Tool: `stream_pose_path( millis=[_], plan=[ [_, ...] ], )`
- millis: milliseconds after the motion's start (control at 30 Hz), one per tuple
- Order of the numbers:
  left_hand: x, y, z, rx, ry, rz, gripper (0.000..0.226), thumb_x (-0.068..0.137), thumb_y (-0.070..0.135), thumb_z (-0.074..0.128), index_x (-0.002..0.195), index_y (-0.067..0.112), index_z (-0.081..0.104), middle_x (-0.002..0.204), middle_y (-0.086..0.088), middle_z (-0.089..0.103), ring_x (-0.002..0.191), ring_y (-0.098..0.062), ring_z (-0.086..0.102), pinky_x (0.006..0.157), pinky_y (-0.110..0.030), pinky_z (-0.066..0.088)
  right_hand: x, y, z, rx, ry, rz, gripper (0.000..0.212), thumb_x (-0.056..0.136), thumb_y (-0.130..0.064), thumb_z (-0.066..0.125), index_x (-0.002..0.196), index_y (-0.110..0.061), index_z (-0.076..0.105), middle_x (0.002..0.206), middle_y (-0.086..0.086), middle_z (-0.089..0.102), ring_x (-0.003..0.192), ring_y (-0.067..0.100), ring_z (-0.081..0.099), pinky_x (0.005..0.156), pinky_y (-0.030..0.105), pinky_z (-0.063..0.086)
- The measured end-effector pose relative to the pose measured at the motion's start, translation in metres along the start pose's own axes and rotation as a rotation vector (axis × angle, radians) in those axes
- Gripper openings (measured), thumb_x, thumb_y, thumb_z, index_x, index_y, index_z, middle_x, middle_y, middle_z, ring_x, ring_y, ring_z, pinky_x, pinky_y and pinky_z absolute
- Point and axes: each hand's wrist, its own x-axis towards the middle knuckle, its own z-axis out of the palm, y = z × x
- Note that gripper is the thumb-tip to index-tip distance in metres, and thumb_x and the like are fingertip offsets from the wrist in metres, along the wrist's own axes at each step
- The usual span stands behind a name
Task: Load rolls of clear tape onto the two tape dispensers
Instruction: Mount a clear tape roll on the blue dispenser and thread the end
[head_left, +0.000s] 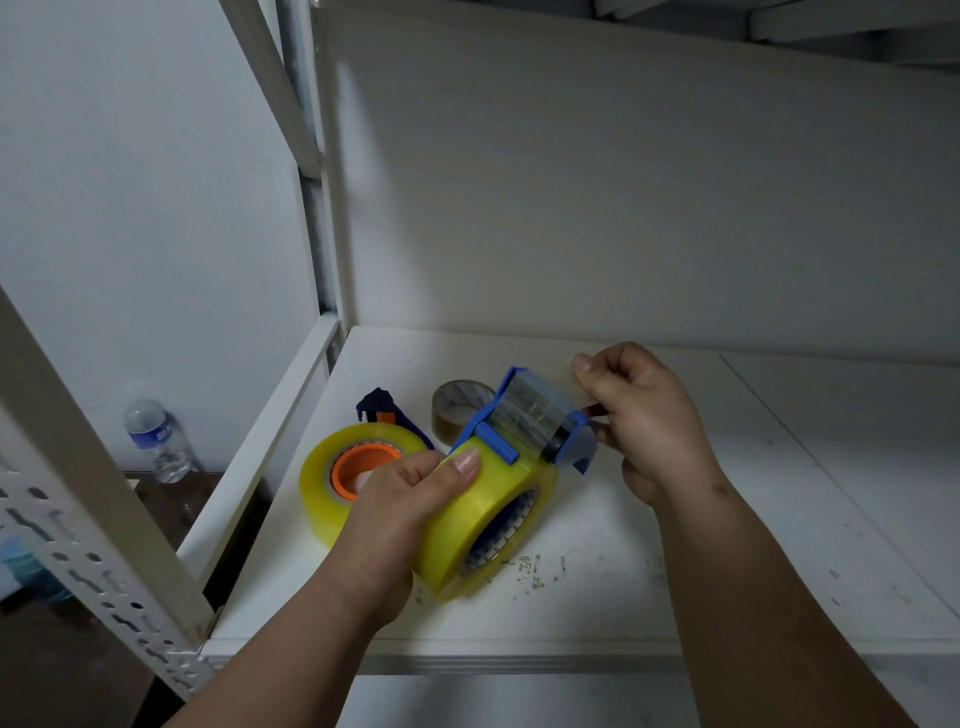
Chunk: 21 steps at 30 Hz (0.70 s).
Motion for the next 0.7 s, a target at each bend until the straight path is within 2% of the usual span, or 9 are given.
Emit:
stream_pose_path(
  millis=[100,200,267,433,500,567,633,700],
  plan=[
    [0.001,0.000,0.000,-0.012,0.003,0.003,0.058,0.058,0.049,0.075,0.094,0.004,0.074,0.095,-0.024,0.075,0.091,-0.048,0.069,0.082,-0.060,0.056,0.000,0.001,0.002,0.001,0.000,-0.006,0.025,0.095,-0.021,0.055,0.073,-0.015,0.047,0.069,-0.002,0.052,0.047,0.000,0.054,0.050,0.024,0.048],
    [0.002,0.003,0.003,-0.030,-0.012,0.010,0.044,0.057,0.049,0.074,0.085,0.017,0.080,0.092,-0.020,0.077,0.086,-0.043,0.072,0.080,-0.055,0.058,0.001,0.005,0.005,-0.025,0.018,-0.022,0.027,0.097,-0.026,0.051,0.072,-0.019,0.044,0.068,-0.004,0.049,0.055,0.008,0.051,0.058,0.031,0.043],
    [0.002,0.004,0.004,-0.045,-0.017,0.017,0.040,0.058,0.049,0.074,0.084,0.019,0.081,0.091,-0.020,0.077,0.084,-0.042,0.072,0.080,-0.056,0.057,0.001,0.005,0.005,-0.039,0.033,-0.035,0.027,0.097,-0.028,0.050,0.072,-0.020,0.043,0.068,-0.005,0.048,0.059,0.011,0.048,0.060,0.033,0.040],
    [0.003,0.005,0.005,-0.082,-0.009,0.029,0.044,0.061,0.047,0.074,0.088,0.013,0.080,0.093,-0.024,0.076,0.089,-0.047,0.070,0.084,-0.060,0.055,0.000,0.004,0.006,-0.006,-0.019,0.016,0.023,0.097,-0.030,0.049,0.078,-0.019,0.044,0.074,-0.001,0.050,0.064,0.014,0.053,0.063,0.038,0.044],
    [0.003,0.008,0.007,-0.106,-0.019,0.031,0.045,0.062,0.045,0.074,0.088,0.010,0.079,0.093,-0.027,0.074,0.086,-0.043,0.070,0.084,-0.058,0.054,-0.003,0.009,0.011,0.057,-0.065,0.085,0.023,0.098,-0.030,0.050,0.077,-0.020,0.044,0.077,0.003,0.050,0.067,0.017,0.051,0.061,0.035,0.043],
    [0.003,0.011,0.008,-0.105,-0.026,0.041,0.052,0.062,0.045,0.075,0.090,0.002,0.075,0.096,-0.034,0.070,0.084,-0.042,0.067,0.085,-0.061,0.052,-0.005,0.010,0.014,0.068,-0.067,0.107,0.022,0.097,-0.026,0.050,0.076,-0.021,0.045,0.079,0.006,0.051,0.064,0.016,0.048,0.052,0.026,0.042],
    [0.002,0.015,0.009,-0.108,-0.032,0.053,0.059,0.061,0.044,0.075,0.093,-0.004,0.070,0.098,-0.038,0.066,0.083,-0.042,0.066,0.083,-0.058,0.051,-0.005,0.007,0.013,0.099,-0.089,0.127,0.018,0.096,-0.017,0.048,0.078,-0.018,0.047,0.074,0.007,0.050,0.058,0.014,0.046,0.047,0.023,0.038],
    [0.002,0.016,0.009,-0.112,-0.037,0.058,0.064,0.062,0.044,0.075,0.097,-0.008,0.068,0.099,-0.039,0.065,0.083,-0.043,0.065,0.082,-0.056,0.050,-0.004,0.006,0.012,0.129,-0.121,0.157,0.022,0.093,-0.008,0.046,0.072,-0.015,0.049,0.062,0.004,0.050,0.052,0.014,0.045,0.051,0.025,0.037]
  ],
)
